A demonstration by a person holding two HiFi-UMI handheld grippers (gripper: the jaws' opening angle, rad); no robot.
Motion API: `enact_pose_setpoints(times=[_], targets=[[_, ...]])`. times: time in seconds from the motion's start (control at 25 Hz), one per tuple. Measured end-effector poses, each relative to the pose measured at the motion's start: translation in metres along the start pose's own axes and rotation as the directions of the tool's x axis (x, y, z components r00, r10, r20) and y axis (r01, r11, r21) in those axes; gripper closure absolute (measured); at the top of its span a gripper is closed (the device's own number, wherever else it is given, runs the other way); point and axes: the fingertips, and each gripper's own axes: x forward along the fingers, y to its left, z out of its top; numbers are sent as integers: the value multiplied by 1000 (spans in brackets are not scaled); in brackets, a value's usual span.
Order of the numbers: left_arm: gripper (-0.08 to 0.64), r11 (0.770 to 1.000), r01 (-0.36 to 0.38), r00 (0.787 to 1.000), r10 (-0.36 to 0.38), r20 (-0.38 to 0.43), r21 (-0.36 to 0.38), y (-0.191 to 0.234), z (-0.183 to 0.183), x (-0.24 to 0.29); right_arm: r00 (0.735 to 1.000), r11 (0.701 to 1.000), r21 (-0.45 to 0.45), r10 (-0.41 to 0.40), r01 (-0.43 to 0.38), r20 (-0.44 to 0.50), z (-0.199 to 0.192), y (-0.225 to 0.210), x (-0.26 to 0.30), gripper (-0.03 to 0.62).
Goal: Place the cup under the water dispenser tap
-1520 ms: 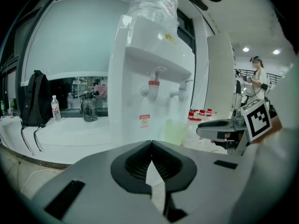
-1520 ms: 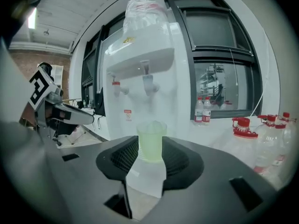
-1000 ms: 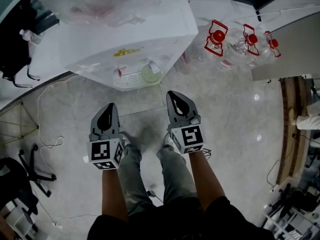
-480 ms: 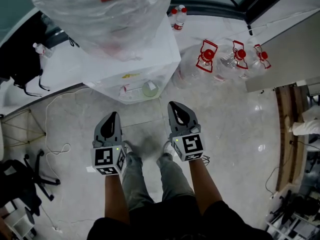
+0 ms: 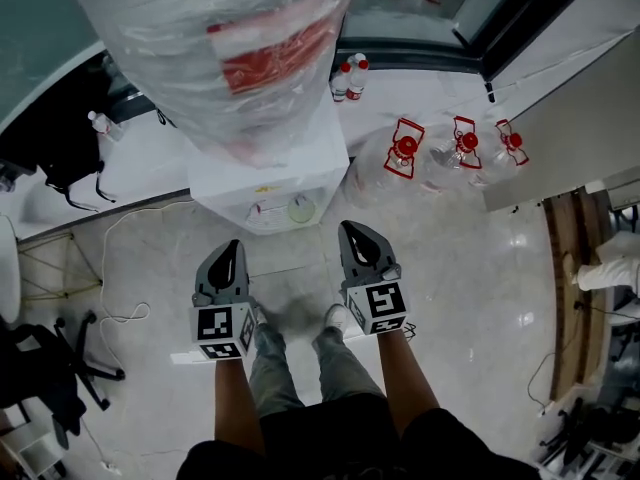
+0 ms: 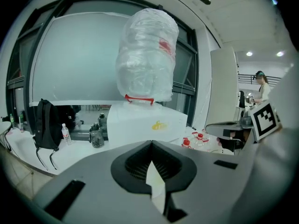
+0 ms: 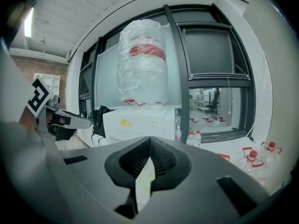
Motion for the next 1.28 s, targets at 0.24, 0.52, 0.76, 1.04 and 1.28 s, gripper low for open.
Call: enact_pose_setpoints(times=[0.24, 0.52, 0.76, 1.04, 1.28], targets=[[551, 1000, -21, 1000, 21, 23, 2, 6, 39, -12, 1000, 1000, 3, 4, -5, 16, 37, -2, -7, 580], [551, 999, -51, 997, 51, 54, -1, 15, 80, -26, 999, 1000, -9, 7, -6, 43, 77, -5, -14, 580], [551, 998, -59, 995, 59, 84, -4, 17, 107, -39, 998, 1000, -22, 1, 1, 66, 100, -5, -24, 580], [551, 998, -62, 990, 59, 128, 18, 15, 138, -48, 996, 999, -38, 2, 1, 89, 130, -8, -34, 580], [551, 997, -66, 983, 57, 175, 46, 14, 169, -61, 993, 999, -52, 13, -7, 116, 160, -10, -48, 580]])
